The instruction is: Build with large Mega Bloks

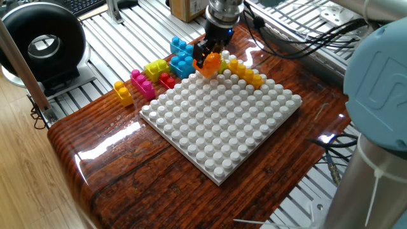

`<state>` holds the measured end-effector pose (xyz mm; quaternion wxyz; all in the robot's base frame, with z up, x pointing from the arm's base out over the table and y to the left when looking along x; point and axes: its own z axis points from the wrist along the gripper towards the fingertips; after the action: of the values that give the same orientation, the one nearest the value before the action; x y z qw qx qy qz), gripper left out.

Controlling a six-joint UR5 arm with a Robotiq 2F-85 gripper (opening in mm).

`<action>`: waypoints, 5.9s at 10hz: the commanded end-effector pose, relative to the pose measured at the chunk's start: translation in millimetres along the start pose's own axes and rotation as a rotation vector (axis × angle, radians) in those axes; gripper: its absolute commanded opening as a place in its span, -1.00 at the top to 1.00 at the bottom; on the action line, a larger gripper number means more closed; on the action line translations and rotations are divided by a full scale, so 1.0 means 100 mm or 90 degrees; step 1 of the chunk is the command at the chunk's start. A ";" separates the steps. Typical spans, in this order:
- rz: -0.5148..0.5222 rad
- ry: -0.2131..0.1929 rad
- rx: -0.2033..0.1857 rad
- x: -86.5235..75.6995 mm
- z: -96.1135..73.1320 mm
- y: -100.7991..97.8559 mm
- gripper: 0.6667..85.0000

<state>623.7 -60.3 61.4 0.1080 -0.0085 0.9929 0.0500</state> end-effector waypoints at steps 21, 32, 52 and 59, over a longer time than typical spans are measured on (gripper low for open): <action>0.064 0.007 0.017 -0.06 0.20 0.07 0.99; 0.049 0.030 0.028 -0.05 0.29 0.10 0.99; -0.095 0.045 -0.025 -0.05 0.20 0.20 -0.64; -0.078 0.046 -0.021 -0.06 0.09 0.25 -0.61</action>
<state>630.6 -37.4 49.8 0.0735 -0.0801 0.9926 0.0536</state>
